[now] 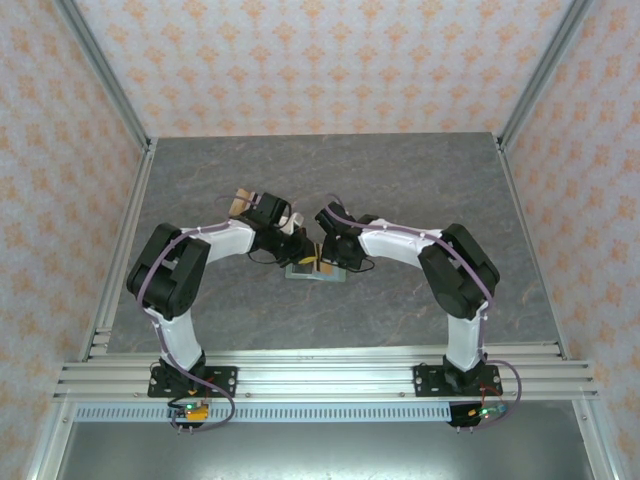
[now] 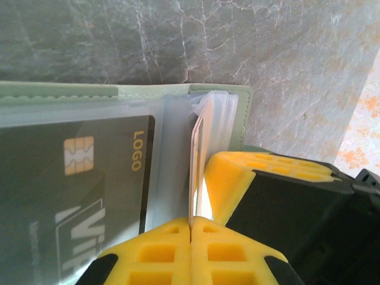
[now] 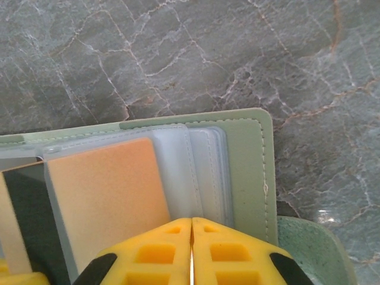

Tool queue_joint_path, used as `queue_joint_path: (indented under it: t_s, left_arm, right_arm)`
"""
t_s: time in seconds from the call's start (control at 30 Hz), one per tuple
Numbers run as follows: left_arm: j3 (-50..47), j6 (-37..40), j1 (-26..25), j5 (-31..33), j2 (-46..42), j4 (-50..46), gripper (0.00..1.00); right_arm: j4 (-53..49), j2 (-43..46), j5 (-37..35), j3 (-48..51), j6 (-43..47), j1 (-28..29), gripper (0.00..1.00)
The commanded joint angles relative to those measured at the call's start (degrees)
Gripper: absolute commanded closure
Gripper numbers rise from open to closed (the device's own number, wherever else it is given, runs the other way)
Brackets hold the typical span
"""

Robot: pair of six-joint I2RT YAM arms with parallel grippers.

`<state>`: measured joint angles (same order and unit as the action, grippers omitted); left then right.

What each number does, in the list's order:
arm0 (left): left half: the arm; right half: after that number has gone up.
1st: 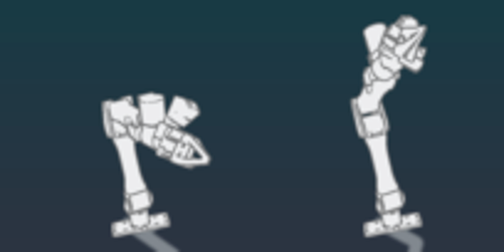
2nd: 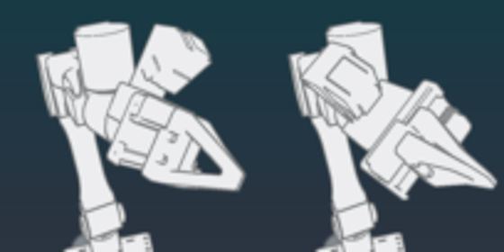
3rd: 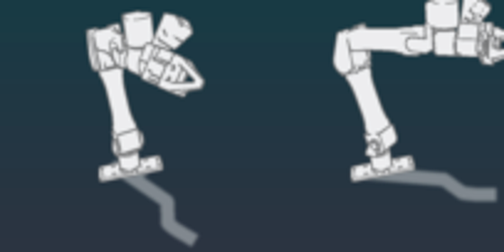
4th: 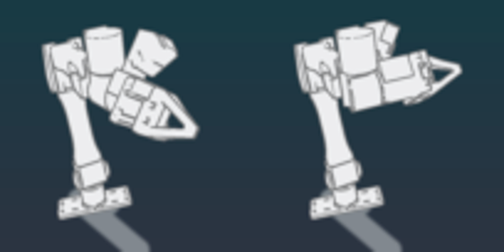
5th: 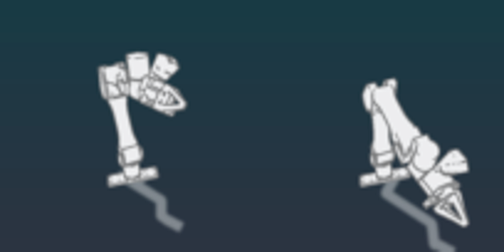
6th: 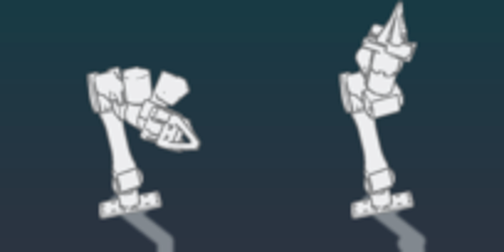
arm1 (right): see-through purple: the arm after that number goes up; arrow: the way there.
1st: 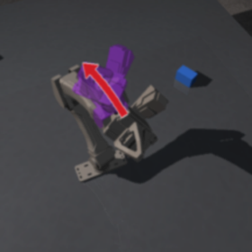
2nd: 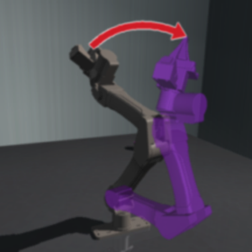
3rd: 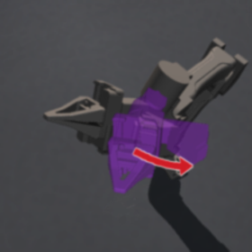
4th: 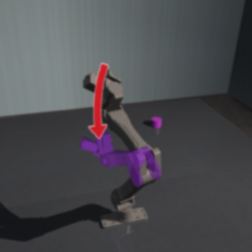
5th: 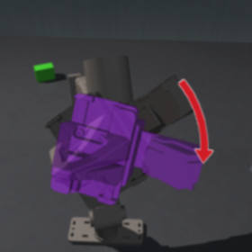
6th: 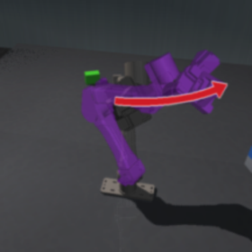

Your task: Take the credit cards out of the card holder

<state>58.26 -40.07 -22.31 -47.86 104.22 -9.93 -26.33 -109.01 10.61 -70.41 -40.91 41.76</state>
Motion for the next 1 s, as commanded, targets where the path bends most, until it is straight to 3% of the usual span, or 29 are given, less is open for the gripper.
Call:
queue_joint_path:
  t_s: [0.0, 0.3, 0.43, 0.57, 0.67, 0.8, 0.97]
  left_arm:
    - [0.33, 4.79, 1.02, 4.41, -4.06, -7.52, 1.0]
    - [2.94, 9.14, 1.39, 13.45, -13.31, -17.87, 1.0]
    - [4.0, 9.14, 1.43, 12.94, -18.18, -17.45, 1.0]
    - [4.93, 5.29, 2.02, 8.74, -21.95, -13.59, 1.0]
    - [5.02, 0.36, 2.51, 4.4, -23.25, -8.5, 1.0]
    - [5.71, -5.77, 3.12, -0.05, -23.45, -3.14, 1.0]
    - [6.56, -11.65, 4.01, -3.88, -23.62, 2.13, 1.0]
  right_arm:
    - [-0.71, 1.46, 0.54, 2.33, -0.12, -0.84, 0.89]
    - [6.97, 11.59, 8.49, 5.19, 2.67, -2.47, 0.63]
    - [14.05, 16.17, 15.56, 8.25, 2.39, -4.58, 0.44]
    - [24.43, 18.29, 27.11, 11.59, -1.99, -9.2, 0.33]
    - [34.43, 18.91, 35.54, 13.71, -7.73, -12.01, 0.31]
    - [41.69, 18.57, 41.08, 13.57, -12.56, -13.59, 0.3]
    - [48.54, 17.37, 45.34, 12.2, -17.19, -13.78, 0.53]
